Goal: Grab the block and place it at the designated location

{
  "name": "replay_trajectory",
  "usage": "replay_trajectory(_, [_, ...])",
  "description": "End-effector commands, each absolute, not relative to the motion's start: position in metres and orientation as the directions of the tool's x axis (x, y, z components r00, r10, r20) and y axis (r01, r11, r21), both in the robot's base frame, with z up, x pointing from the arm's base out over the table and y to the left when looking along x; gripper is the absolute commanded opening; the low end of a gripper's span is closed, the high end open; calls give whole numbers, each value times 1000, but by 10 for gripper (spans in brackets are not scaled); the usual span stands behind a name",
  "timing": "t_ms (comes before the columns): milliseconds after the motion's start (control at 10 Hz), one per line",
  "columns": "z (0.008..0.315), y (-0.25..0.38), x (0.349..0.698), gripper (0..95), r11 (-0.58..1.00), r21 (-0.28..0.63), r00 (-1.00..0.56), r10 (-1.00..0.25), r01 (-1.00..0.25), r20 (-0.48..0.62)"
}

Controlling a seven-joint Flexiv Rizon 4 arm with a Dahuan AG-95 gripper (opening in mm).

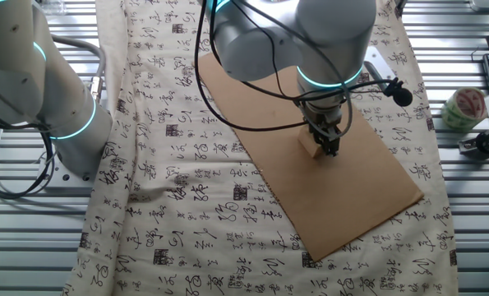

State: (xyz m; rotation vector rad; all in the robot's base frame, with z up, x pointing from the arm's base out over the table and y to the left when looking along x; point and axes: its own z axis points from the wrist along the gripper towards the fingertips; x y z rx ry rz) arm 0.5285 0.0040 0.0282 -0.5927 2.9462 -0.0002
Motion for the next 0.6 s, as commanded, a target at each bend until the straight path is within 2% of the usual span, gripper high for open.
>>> replay_trajectory(100, [29, 4, 528, 760, 923, -25, -913, -384, -385, -134])
replay_trajectory(300, [29, 4, 528, 760, 922, -22, -912, -387, -387, -136])
replay_trajectory(400, [29, 4, 528, 950, 922, -22, -913, -385, -386, -136])
replay_trajectory(600, [29, 4, 528, 950, 928, -22, -919, -371, -372, -132])
